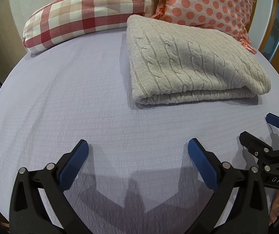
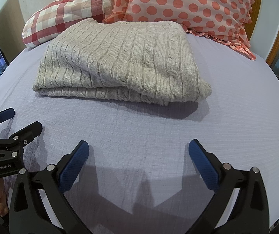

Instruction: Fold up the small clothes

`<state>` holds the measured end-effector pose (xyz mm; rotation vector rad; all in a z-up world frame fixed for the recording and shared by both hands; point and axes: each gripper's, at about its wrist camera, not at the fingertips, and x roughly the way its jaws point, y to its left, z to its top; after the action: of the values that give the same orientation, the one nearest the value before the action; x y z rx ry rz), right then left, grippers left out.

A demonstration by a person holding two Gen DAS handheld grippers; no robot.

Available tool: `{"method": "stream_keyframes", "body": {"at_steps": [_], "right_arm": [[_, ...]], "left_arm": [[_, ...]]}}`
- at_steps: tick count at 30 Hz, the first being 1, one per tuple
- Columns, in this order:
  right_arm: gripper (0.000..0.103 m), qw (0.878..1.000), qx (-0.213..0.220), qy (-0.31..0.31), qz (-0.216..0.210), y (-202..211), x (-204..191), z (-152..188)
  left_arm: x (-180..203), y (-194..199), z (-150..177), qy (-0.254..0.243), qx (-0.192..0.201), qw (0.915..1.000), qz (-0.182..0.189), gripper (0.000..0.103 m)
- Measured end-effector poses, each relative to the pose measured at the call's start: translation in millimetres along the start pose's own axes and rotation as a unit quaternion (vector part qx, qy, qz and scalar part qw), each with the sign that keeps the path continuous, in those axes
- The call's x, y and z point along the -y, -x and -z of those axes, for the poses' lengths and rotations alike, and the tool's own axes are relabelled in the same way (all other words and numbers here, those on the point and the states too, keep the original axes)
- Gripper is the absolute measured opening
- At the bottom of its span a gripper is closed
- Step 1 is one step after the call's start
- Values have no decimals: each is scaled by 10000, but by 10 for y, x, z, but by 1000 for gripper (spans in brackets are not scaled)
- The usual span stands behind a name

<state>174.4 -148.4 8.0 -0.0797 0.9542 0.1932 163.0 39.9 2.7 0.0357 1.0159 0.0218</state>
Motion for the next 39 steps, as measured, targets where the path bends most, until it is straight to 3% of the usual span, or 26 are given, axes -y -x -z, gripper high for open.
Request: {"method": "stream_keyframes", "body": {"at_steps": [39], "right_arm": [[102,10000,0,1,-2,1,1,1]], "left_arm": [[-19,-20,-29,-153,-35,9998,91,101]]}}
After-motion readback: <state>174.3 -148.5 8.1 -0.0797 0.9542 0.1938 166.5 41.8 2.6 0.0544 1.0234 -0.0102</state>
